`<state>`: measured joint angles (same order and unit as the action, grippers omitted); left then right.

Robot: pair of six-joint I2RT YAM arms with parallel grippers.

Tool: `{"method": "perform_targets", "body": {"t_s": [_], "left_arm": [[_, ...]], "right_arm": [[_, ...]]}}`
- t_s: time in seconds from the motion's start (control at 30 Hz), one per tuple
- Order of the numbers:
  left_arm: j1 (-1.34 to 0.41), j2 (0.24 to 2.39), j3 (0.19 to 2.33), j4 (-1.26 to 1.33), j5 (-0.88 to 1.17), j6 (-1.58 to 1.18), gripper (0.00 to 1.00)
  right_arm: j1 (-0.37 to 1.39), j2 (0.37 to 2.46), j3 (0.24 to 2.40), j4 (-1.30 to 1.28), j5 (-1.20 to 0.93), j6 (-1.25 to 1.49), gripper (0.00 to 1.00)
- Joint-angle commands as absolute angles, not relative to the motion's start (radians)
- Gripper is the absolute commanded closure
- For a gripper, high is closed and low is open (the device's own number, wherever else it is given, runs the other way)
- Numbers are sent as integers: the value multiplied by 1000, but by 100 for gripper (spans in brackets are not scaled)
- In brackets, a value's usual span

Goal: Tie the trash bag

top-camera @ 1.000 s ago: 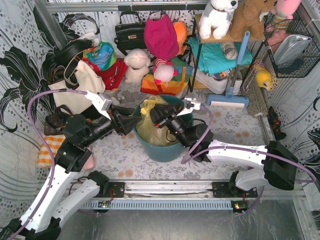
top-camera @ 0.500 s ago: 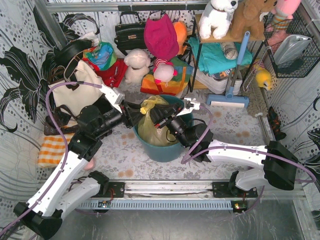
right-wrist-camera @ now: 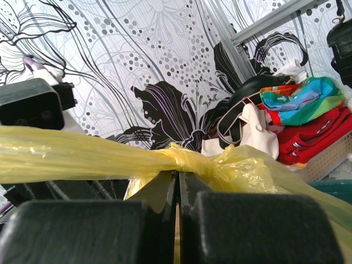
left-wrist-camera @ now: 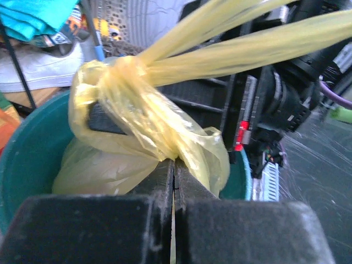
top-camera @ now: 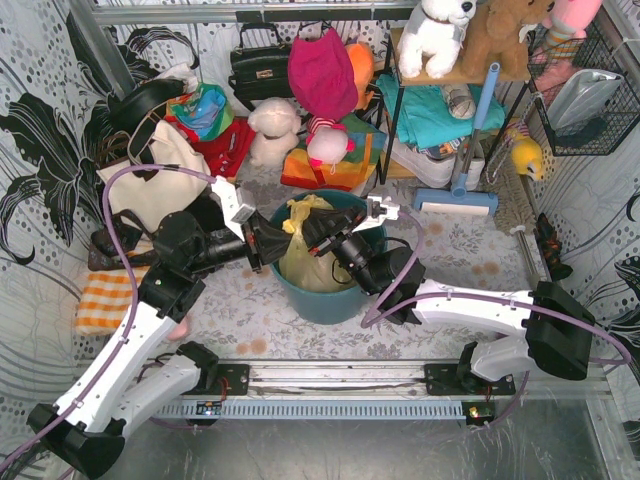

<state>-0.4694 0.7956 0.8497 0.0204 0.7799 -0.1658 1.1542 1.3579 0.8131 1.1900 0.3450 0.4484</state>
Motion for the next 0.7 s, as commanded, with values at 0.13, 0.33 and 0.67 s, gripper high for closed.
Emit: {"method": "perform_targets", "body": {"t_s": [0.13, 0.33, 0.67], "left_arm": [[-465, 802, 823, 54, 1010, -228, 100], [-466, 849, 814, 20, 1027, -212, 100], [-466, 860, 826, -5, 883, -193, 93]], "right_arm": [[1149, 1400, 839, 1248, 334, 419, 100], [1150, 1404, 834, 1291, 310, 429, 100], [1148, 1380, 836, 1325, 172, 506, 100]]}}
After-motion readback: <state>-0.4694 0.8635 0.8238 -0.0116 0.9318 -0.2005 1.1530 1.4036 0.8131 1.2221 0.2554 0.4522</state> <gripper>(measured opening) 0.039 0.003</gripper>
